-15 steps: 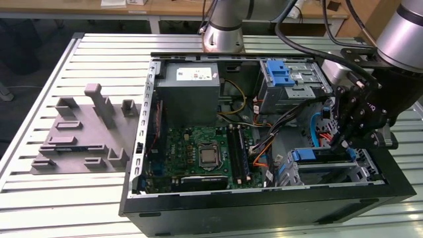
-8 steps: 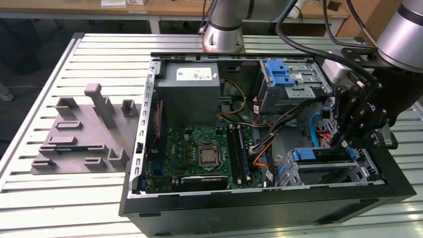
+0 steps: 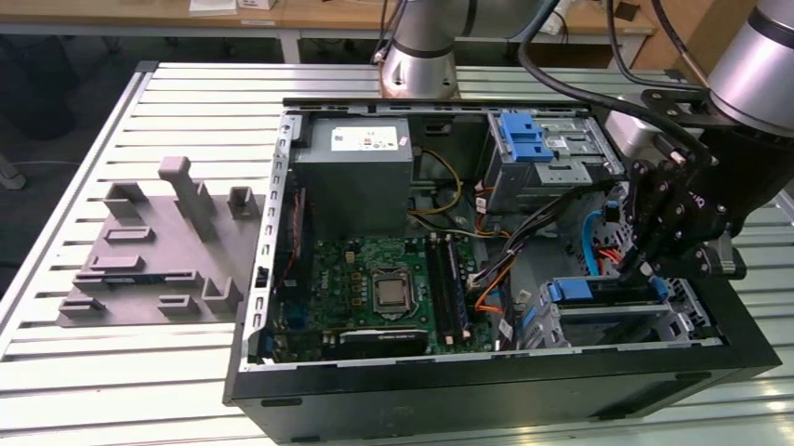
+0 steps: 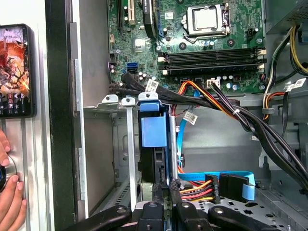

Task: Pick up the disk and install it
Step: 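Insert the first disk wire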

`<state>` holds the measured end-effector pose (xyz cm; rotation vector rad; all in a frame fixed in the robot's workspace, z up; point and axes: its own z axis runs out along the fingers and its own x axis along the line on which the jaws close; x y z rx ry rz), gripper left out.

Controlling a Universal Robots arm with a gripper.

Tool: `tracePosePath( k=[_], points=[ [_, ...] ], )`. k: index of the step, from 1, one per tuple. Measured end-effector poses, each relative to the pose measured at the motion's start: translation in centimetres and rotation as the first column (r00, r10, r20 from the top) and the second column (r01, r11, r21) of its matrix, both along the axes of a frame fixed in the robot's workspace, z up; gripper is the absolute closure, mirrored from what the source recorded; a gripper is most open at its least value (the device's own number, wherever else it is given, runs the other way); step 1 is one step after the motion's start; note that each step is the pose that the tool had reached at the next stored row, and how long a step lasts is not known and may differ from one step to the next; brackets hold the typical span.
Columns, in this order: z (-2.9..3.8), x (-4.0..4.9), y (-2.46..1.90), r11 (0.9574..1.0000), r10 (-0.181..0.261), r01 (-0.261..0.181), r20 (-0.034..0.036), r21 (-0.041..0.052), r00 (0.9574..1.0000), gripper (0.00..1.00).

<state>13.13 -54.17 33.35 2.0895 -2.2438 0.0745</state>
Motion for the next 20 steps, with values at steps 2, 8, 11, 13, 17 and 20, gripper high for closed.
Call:
tracePosePath(
  k=[2, 8, 11, 13, 17, 20],
  points=[
    [-0.02, 0.0, -0.01, 1.0, 0.0, 0.0, -0.0005, -0.0001, 1.0, 0.84],
    [-0.15, 0.01, -0.1, 1.0, 0.0, 0.0, -0.0025, -0.0001, 1.0, 0.84],
    [-0.21, 0.01, -0.12, 1.0, 0.0, 0.0, -0.0036, -0.0002, 1.0, 0.84],
    [-0.28, 0.02, -0.13, 1.0, 0.0, 0.0, -0.0042, -0.0001, 1.0, 0.84],
    [-0.52, 0.1, -0.13, 1.0, 0.0, 0.0, -0.0051, 0.0001, 1.0, 0.84],
    [-0.59, 0.14, -0.13, 1.0, 0.0, 0.0, -0.0051, -0.0006, 1.0, 0.84]
  ],
)
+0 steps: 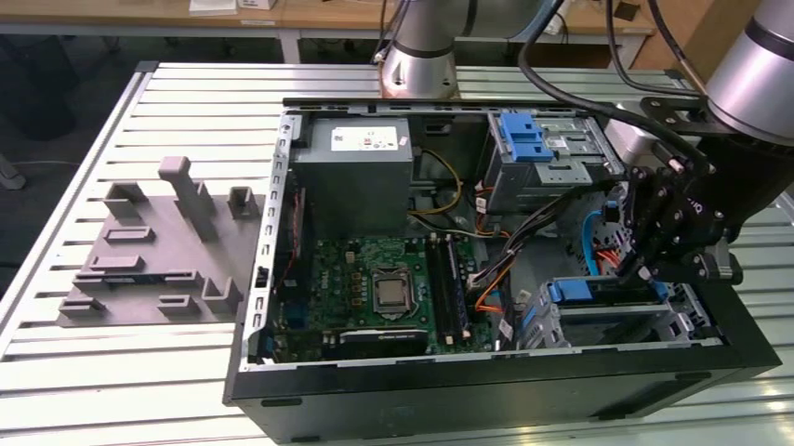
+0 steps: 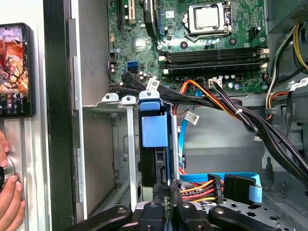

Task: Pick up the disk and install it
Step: 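Insert the first disk wire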

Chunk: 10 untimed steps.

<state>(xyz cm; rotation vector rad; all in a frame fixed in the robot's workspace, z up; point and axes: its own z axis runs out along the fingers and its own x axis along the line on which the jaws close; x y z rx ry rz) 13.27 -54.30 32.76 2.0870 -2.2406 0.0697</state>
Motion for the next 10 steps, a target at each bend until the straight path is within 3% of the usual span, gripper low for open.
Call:
tracePosePath(
  k=[5, 6, 10],
  points=[
    [-0.03, 0.0, 0.0, 1.0, 0.0, 0.0, -0.0002, 0.0011, 1.0, 0.82],
    [0.07, 0.0, 0.0, 1.0, 0.0, 0.0, -0.0001, 0.0012, 1.0, 0.76],
    [0.86, 0.0, 0.0, 1.0, 0.0, 0.0, -0.0001, 0.0009, 1.0, 0.76]
  ],
)
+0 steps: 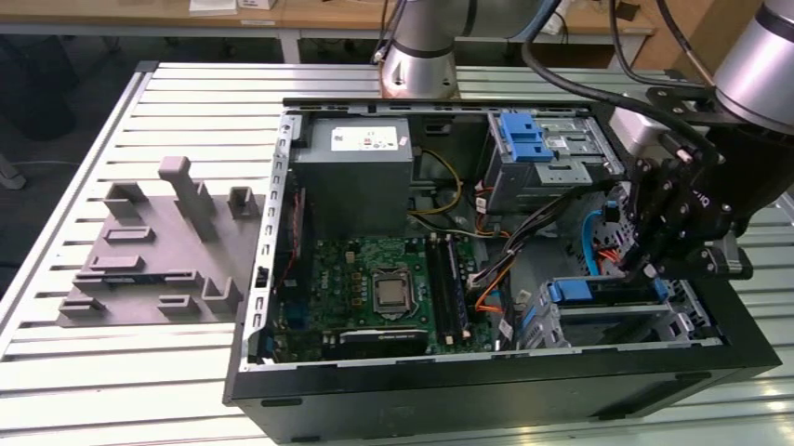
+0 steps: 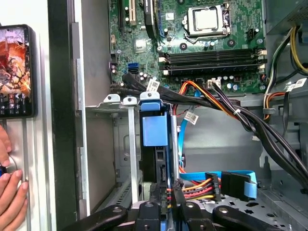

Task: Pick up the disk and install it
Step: 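Insert the first disk wire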

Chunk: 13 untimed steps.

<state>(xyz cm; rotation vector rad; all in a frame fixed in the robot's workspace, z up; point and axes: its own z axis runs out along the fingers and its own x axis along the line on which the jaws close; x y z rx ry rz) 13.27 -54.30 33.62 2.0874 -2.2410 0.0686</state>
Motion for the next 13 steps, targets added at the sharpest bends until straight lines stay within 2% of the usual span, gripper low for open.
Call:
tracePosePath(
  k=[3, 4, 5, 6, 13],
  points=[
    [0.26, 0.0, 0.0, 1.0, 0.0, 0.0, -0.0002, 0.001, 1.0, 0.78],
    [0.26, 0.0, 0.0, 1.0, 0.0, 0.0, -0.0002, 0.0012, 1.0, 0.84],
    [0.26, 0.0, 0.0, 1.0, 0.0, 0.0, -0.0002, 0.0013, 1.0, 0.84],
    [0.26, 0.0, 0.0, 1.0, 0.0, 0.0, -0.0002, 0.0012, 1.0, 0.89],
    [0.27, 0.0, 0.0, 1.0, 0.0, 0.0, -0.0002, 0.0011, 1.0, 0.89]
  ],
)
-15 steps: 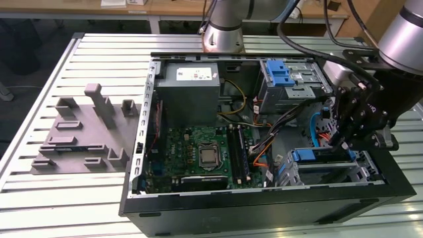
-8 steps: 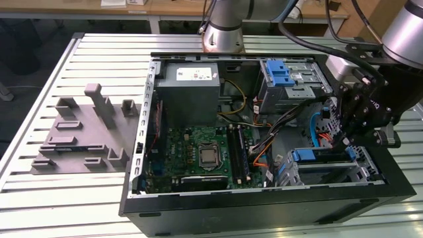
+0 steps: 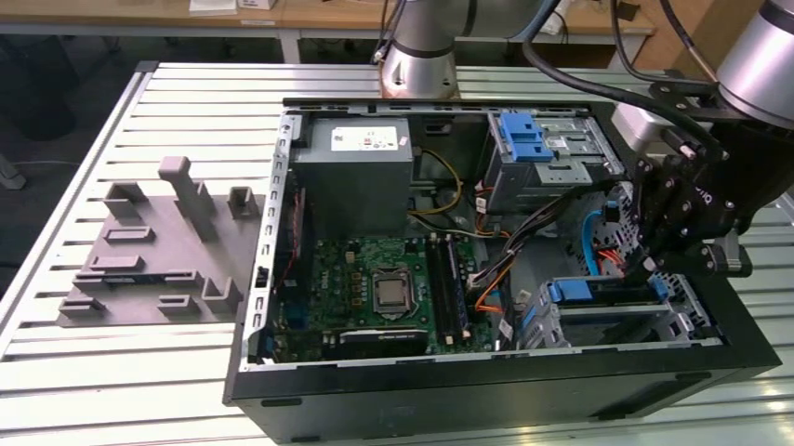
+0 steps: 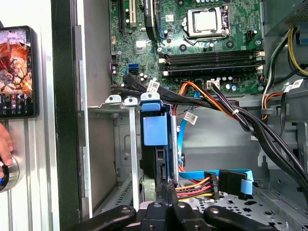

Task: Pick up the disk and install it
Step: 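Insert the first disk wire, then insert the second disk wire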

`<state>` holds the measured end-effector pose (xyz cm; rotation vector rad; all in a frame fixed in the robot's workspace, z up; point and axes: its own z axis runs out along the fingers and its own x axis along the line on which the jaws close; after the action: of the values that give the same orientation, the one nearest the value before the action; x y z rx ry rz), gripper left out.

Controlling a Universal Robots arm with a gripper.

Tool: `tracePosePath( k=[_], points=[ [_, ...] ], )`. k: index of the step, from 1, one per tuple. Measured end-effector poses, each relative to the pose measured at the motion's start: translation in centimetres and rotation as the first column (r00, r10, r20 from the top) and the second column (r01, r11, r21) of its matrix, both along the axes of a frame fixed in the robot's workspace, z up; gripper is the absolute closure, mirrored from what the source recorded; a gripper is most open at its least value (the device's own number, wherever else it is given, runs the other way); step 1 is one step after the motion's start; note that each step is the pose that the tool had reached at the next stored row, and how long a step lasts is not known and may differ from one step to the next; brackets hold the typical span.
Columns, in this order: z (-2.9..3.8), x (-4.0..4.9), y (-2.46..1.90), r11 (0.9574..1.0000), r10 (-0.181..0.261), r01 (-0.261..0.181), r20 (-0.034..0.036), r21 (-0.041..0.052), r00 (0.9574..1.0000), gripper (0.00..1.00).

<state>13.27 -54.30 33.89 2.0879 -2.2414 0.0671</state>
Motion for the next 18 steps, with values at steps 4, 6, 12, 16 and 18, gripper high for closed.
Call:
tracePosePath(
  k=[4, 6, 12, 16, 18],
  points=[
    [0.0, 0.0, 0.0, 1.0, 0.0, 0.0, 0.0, 0.0001, 1.0, 0.89],
    [0.0, 0.0, 0.0, 1.0, 0.0, 0.0, 0.0, 0.0, 1.0, 0.89],
    [0.01, -0.33, 0.0, 1.0, 0.0, 0.0, 0.0009, 0.0, 1.0, 0.89],
    [-0.01, -0.75, 0.0, 1.0, 0.0, 0.0, 0.0021, 0.0001, 1.0, 0.89],
    [-0.02, -1.0, 0.0, 1.0, 0.0, 0.0, 0.0023, 0.0005, 1.0, 0.89]
  ],
)
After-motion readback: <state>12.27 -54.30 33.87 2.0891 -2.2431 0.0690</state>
